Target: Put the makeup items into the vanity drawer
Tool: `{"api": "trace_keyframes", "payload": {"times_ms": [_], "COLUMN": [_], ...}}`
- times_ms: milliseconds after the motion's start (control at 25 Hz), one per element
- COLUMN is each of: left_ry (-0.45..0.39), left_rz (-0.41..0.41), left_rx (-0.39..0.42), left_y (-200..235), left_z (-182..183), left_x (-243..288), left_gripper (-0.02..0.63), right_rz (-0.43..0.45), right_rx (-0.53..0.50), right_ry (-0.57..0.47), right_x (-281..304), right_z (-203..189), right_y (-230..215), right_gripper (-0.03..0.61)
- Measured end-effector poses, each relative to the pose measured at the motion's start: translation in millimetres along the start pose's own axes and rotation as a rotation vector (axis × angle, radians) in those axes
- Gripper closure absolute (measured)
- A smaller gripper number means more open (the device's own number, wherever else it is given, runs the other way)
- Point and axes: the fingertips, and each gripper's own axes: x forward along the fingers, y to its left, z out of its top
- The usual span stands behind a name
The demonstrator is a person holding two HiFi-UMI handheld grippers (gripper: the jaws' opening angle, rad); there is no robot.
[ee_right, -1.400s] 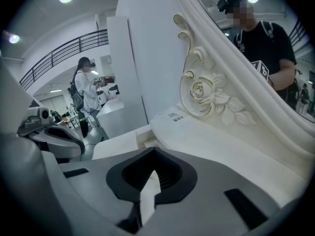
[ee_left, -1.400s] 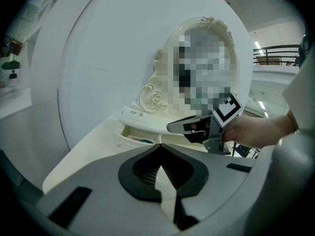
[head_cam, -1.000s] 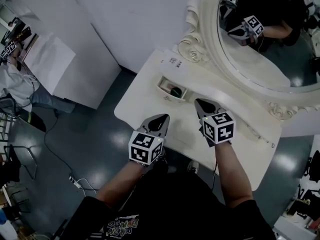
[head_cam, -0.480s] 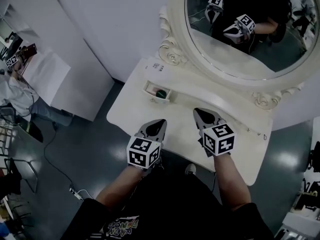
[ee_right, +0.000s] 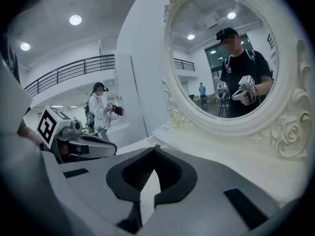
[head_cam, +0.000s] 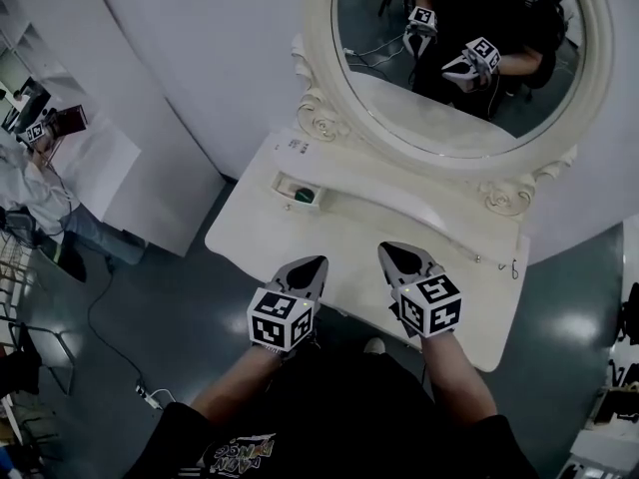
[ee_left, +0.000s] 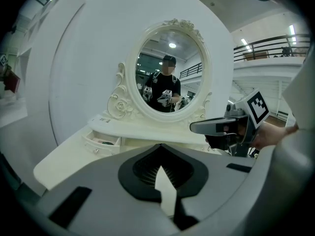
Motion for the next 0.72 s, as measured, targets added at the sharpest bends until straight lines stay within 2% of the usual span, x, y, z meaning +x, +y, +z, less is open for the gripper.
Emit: {"api": "trace_keyframes", "payload": {"times_ms": [320, 720], "left_ry": [-0.021, -0.023], "left_rz": [0.039, 0.12], "left_rx": [-0.015, -0.065], "left_y": [-41.2, -92.7], "left_z": [-8.4, -40.9], "left_x": [-5.8, -9.8], "left_gripper": [0.606, 0.606], "right_rz": [0.062, 0.172], "right_rx": [-0.019, -0.043], "right_ry": [-0.007, 0.03], "right_x": [-36.0, -68.8], "right_z": [-16.4, -52.4], "right_y": [8.5, 10.1], "right_gripper": [0.549, 0.549]}}
